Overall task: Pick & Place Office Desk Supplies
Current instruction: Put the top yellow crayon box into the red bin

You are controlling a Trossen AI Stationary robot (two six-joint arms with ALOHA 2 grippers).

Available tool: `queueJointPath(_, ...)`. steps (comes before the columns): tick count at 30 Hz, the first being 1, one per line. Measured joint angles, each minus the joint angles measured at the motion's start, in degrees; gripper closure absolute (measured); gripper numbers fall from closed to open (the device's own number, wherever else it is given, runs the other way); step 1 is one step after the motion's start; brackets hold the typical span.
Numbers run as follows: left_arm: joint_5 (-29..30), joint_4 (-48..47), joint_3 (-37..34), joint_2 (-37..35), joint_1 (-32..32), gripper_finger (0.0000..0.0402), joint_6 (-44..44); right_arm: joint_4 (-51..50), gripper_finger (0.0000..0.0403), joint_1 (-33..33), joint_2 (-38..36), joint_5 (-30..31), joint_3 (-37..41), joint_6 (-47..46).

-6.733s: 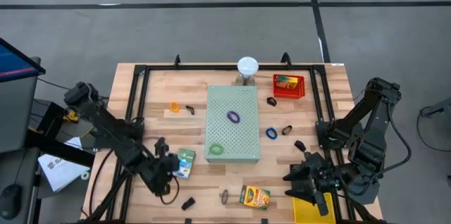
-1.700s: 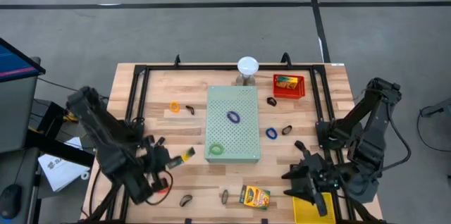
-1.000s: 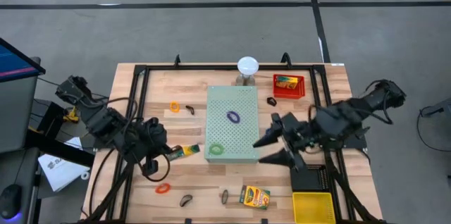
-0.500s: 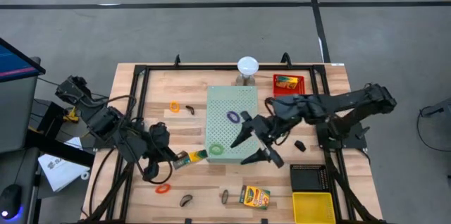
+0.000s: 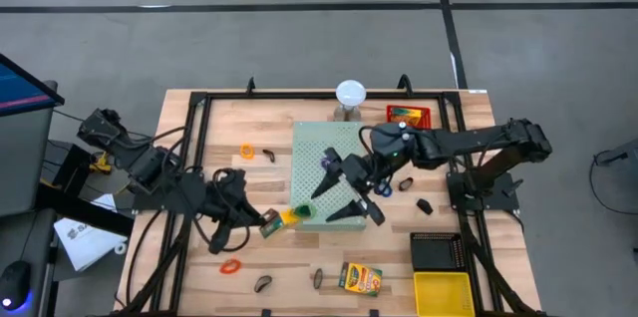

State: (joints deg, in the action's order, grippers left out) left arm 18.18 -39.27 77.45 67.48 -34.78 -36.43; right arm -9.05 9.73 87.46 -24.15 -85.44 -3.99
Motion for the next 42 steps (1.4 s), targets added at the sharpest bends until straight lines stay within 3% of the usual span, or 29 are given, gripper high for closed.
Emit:
queueJointPath(10,-3.4,3.4,0.0,0.4,4.5,0.0401,2.1,3.4,0.0131,-1.1,2.9,0.5,0.1,1.0)
queueJointPath(42,-6.1,10.7,0.0,1.4,11.5,0.0401,7.7,6.7,0.0131,-3.2,3.8,1.5,0.1,3.1)
